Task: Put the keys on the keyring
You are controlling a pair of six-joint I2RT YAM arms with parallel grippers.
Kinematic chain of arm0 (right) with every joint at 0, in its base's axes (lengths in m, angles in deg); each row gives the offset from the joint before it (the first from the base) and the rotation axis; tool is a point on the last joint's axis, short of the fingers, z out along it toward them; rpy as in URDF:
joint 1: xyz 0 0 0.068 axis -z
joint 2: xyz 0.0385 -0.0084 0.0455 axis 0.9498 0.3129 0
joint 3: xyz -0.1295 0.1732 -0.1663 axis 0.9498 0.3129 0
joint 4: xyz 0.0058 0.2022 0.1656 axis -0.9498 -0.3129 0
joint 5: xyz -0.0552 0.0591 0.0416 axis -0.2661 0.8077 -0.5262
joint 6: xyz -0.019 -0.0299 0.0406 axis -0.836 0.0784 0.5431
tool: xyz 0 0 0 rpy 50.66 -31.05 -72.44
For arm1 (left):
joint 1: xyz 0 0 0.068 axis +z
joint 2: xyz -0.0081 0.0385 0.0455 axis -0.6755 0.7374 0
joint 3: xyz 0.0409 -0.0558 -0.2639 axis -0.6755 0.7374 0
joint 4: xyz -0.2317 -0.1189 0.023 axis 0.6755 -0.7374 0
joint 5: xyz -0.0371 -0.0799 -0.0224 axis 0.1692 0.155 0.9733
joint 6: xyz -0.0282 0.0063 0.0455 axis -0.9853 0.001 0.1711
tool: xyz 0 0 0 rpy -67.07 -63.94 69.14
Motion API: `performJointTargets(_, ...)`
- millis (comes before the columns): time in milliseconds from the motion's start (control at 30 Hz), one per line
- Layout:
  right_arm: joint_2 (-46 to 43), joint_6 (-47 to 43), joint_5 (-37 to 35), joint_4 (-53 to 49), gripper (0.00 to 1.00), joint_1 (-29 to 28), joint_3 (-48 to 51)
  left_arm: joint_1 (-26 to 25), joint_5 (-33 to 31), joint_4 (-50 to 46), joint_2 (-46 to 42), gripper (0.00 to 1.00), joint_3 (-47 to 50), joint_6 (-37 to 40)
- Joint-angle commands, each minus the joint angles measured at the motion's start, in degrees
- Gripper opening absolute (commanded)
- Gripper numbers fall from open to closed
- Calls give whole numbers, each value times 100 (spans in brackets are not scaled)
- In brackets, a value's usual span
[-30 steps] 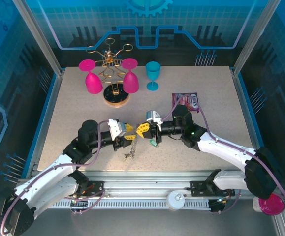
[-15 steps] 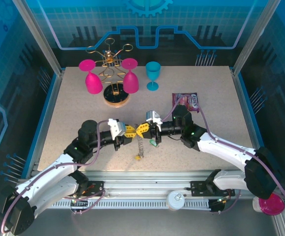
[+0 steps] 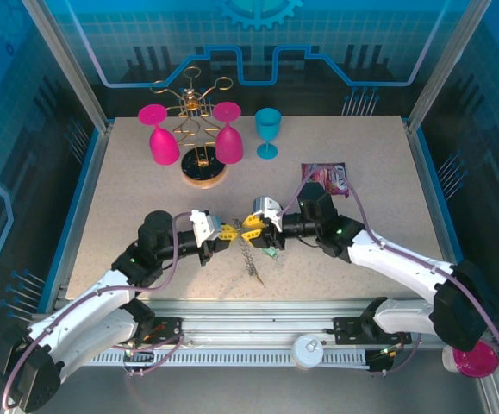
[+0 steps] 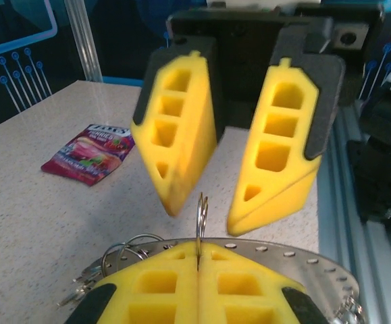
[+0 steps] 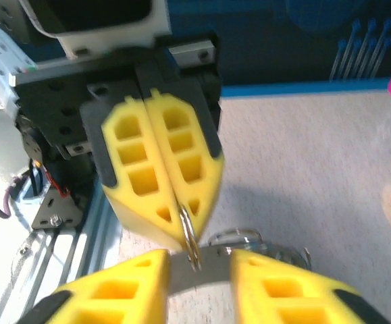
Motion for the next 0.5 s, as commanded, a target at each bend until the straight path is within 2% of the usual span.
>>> performJointTargets(0,-133,-1071,-804,-1726,35,-64,-596,-1,-205,-691,-2,0,-483,638)
performJointTargets(167,55,-1777,-1410,-2700,35,-318,-1175,-17,-323,-1855,302,0,-1064,1353)
performJointTargets(467,408,-1805,-1244,-2545,33,-598,-1462,-92,-370,-2389,564,0,-1487,1690)
